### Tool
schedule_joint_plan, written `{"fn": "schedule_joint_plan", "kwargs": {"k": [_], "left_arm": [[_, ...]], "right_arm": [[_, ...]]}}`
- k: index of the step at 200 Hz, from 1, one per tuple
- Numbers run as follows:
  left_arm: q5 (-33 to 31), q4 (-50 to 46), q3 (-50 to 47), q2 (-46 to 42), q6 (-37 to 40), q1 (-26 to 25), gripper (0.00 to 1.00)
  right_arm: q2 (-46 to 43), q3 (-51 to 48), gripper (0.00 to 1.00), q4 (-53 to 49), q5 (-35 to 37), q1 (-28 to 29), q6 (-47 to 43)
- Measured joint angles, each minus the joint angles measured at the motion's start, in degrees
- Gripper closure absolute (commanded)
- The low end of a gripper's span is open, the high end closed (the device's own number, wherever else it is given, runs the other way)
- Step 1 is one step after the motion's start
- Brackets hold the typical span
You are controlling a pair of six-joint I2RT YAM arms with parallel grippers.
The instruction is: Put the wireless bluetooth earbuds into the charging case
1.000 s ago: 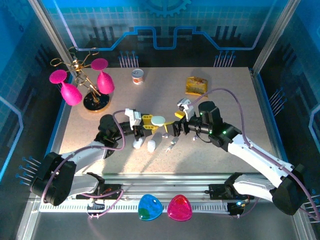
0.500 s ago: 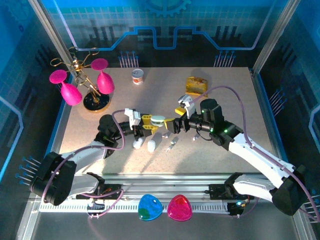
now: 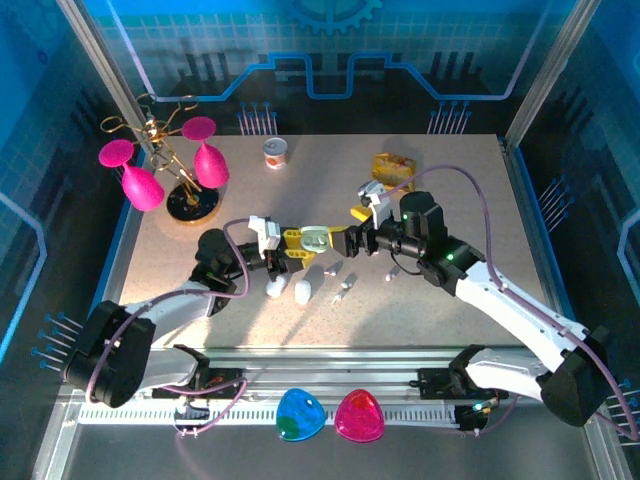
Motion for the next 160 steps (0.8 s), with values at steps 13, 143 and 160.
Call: {"fn": "schedule_joint_plan", "kwargs": {"k": [13, 143, 160], "left_arm": [[0.57, 0.48, 0.00, 0.09, 0.00, -0.09, 0.81], [-0.96, 1.20, 0.00, 1.20, 0.22, -0.11, 0.81], [-1.09, 1.20, 0.00, 1.18, 0.26, -0.11, 0.81]], "right_arm": [[0.33, 0.15, 0.17, 0.26, 0.22, -0.09, 0.50], [-11.23, -8.70, 0.19, 3.26, -1.86, -4.83, 7.34], [-9.51, -8.44, 0.22, -1.05, 2.71, -6.23, 9.29]]}}
